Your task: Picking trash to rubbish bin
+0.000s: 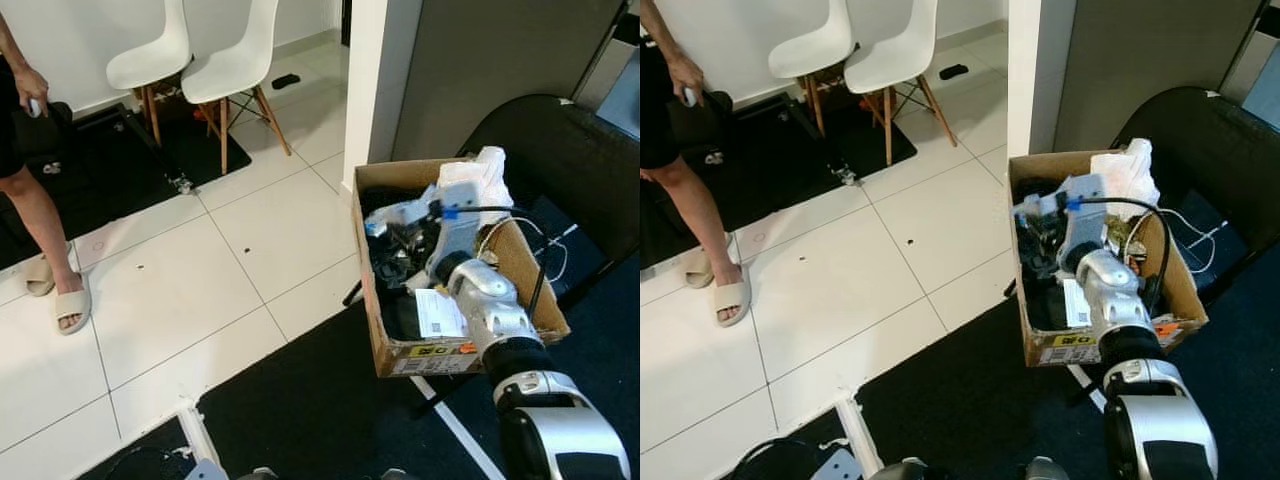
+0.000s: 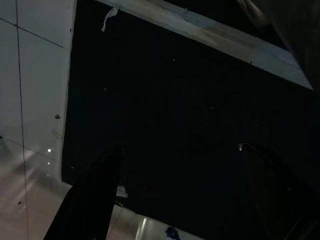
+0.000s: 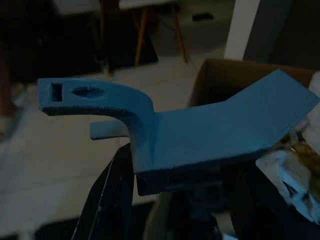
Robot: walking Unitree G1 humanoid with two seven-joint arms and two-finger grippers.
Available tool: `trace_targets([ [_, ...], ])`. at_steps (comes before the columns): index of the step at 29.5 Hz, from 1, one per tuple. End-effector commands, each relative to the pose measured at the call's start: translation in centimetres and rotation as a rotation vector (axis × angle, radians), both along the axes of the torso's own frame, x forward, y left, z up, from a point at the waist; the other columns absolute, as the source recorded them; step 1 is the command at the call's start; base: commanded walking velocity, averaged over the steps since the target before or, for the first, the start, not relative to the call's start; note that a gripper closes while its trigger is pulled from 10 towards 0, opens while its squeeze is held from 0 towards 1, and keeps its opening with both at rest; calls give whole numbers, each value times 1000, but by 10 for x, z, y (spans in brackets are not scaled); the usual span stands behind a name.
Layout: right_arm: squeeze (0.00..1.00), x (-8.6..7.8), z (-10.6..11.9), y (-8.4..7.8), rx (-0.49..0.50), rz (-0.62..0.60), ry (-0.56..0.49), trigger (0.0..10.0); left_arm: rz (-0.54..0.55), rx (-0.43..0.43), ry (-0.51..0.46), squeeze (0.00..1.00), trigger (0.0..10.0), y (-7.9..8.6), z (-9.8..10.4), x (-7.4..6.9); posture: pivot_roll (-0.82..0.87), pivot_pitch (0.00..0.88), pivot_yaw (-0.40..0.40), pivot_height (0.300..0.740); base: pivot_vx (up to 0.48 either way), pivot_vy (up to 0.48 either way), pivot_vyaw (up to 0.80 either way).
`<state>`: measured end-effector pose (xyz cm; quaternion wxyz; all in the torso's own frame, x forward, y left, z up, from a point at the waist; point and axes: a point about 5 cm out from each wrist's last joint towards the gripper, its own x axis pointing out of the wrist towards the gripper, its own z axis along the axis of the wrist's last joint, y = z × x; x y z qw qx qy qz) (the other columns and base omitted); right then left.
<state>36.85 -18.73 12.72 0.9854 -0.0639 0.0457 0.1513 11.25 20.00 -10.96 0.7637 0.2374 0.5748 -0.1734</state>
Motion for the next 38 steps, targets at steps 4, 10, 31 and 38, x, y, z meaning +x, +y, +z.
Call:
trace_targets([
  [4, 506, -3, -18, -6, -118, -51, 80, 10000, 6, -18, 33, 0, 10000, -11, -5, -12, 13, 115, 38, 740, 0, 0, 0],
  [10, 702, -5, -24, -18, -159, -121, 107, 10000, 3, -21, 28, 0, 10000, -12, -4, -10, 12, 112, 33, 740, 0, 0, 0],
  [31, 0, -23, 23, -35, 521, 204, -161, 10000, -1, -5, 30, 0, 10000, -12, -5, -12, -20, 101, 33, 740, 0, 0, 0],
  [38, 0, -58, 16, -24, 538, 516, -127, 10000, -26, 4, 31, 0, 10000, -14, -5, -10, -47, 97, 48, 740, -77, 0, 0],
])
